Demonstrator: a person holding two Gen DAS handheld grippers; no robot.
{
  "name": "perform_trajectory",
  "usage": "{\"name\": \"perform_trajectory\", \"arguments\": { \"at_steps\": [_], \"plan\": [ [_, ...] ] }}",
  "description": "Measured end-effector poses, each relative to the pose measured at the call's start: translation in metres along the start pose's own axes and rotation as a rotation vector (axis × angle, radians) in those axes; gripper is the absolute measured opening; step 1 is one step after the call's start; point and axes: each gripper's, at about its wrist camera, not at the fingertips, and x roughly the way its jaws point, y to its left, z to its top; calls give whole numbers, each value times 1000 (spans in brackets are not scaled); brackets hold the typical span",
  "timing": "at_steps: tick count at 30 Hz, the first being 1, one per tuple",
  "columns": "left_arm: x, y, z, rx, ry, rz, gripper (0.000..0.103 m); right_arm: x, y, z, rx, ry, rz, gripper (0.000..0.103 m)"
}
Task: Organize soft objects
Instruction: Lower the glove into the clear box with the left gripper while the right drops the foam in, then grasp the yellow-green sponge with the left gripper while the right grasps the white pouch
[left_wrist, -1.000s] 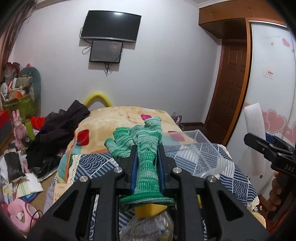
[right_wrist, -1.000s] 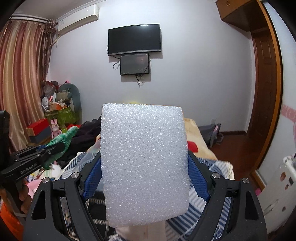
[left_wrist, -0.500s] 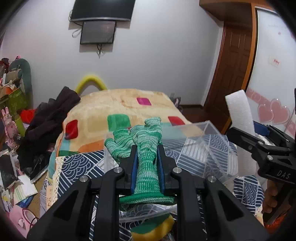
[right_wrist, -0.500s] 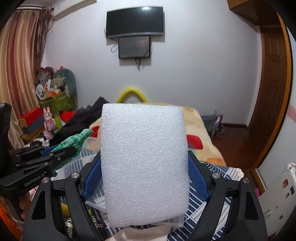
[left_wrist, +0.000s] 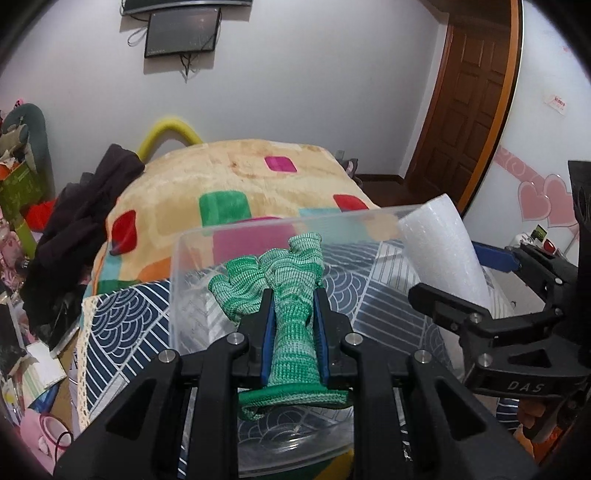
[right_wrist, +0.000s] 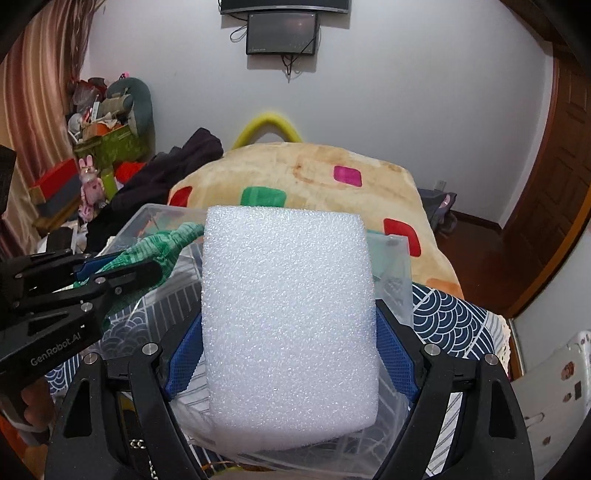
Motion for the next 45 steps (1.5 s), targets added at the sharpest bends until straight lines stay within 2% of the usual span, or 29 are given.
{"name": "perform_trajectory", "arguments": {
  "at_steps": [6, 10, 15, 19, 26, 28, 29, 36, 45],
  "plan": [
    [-2, -5, -2, 10, 15, 2, 23, 4, -1, 3, -1, 37, 35, 83],
    [-11, -8, -2, 26, -7, 18, 37, 1, 1, 4, -8, 29, 33, 85],
    [-34, -10, -2, 33, -54, 21, 50, -12, -1, 6, 19, -14, 47, 85],
    [-58, -9, -2, 31, -106, 27, 64, -32, -5, 6, 36, -70, 37, 86],
    [-95, -10, -12, 24, -174, 41, 83, -66, -6, -3, 57, -170, 27, 92],
    [-102, -11, -18, 20, -182, 48, 93, -73, -6, -9, 58, -189, 21, 94],
    [-106, -11, -22, 17, -185, 53, 95, -76, -6, -14, 57, -197, 16, 94],
    [-109, -7, -51, -16, -148, 43, 96, -80, -5, -40, 80, -193, 25, 99],
    [-86, 12, -86, -35, -66, 103, 96, -60, 3, -77, 109, -108, 18, 100]
  ]
}}
